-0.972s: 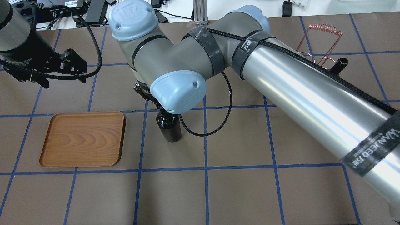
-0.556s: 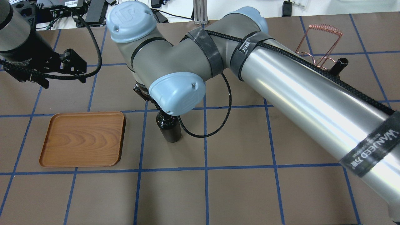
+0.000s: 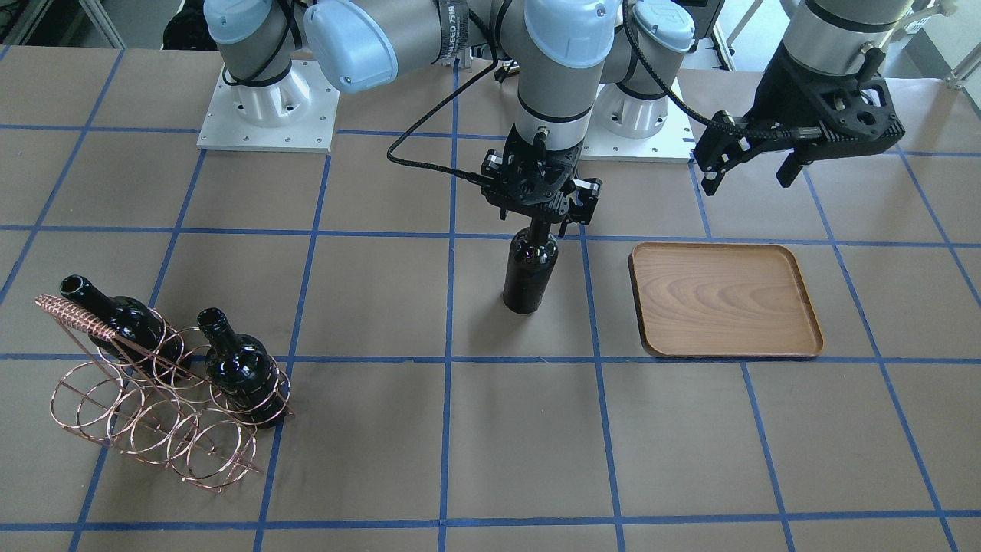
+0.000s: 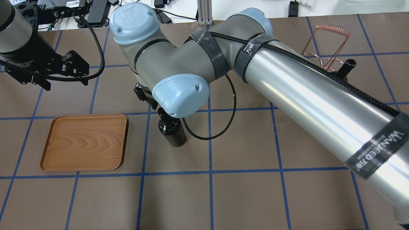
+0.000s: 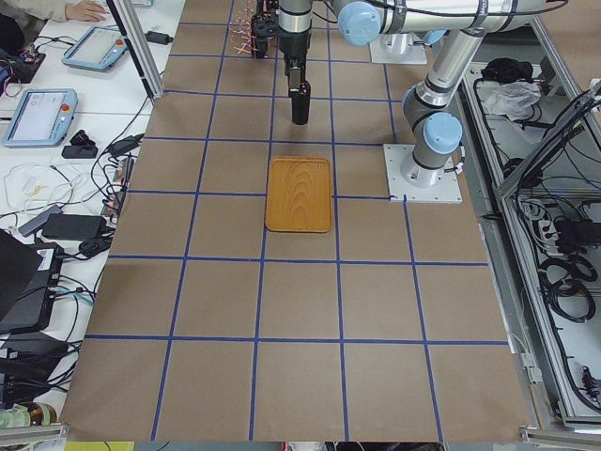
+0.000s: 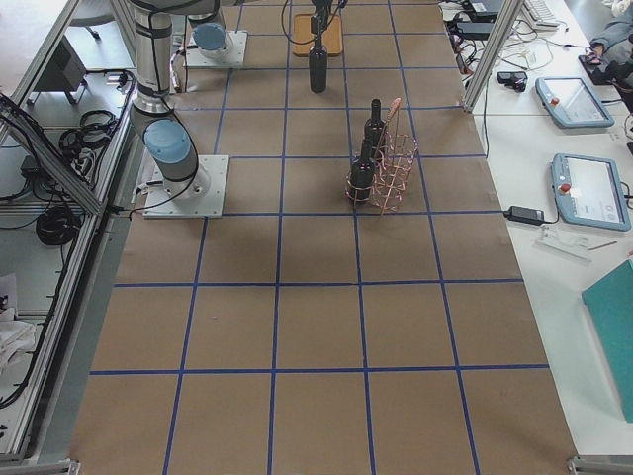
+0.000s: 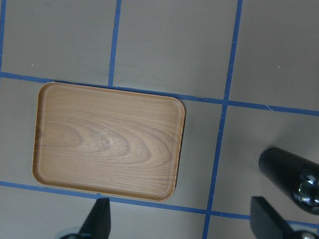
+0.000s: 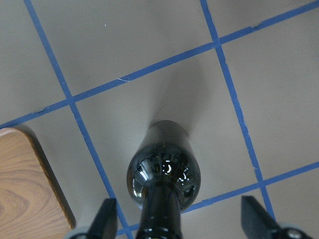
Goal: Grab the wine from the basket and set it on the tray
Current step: 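Stand the bottle upright beside the tray, release, and withdraw the right gripper, then reach the left gripper down to the standing bottle's neck and grasp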
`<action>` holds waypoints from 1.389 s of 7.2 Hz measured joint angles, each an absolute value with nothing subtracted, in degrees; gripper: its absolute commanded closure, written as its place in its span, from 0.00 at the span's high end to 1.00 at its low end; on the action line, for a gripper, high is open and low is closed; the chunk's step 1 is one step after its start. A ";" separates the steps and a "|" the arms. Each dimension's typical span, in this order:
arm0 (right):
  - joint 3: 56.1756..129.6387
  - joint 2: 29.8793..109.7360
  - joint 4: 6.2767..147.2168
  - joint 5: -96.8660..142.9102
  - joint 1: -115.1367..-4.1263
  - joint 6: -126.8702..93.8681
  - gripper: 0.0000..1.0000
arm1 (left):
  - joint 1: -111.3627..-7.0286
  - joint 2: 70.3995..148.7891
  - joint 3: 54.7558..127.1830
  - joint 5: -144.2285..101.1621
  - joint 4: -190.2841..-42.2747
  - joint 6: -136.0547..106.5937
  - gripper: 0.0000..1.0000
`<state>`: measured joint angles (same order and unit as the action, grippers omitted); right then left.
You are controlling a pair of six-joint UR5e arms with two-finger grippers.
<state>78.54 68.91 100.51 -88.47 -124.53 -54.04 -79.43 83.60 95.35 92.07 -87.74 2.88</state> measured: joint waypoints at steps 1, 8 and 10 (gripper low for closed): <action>78.19 69.60 100.49 -88.33 -123.10 -51.06 1.00 | -79.43 83.74 95.46 92.12 -87.72 2.90 1.00; 78.97 82.82 90.60 -89.15 -99.65 -17.48 1.00 | -88.73 85.62 95.33 91.65 -85.98 -0.21 1.00; 79.01 84.34 89.56 -89.80 -97.87 -16.15 1.00 | -94.75 86.81 95.33 91.30 -84.30 -1.02 1.00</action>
<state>79.01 84.34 89.56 -89.80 -97.87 -16.15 -94.75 86.81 95.33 91.30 -84.30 -1.02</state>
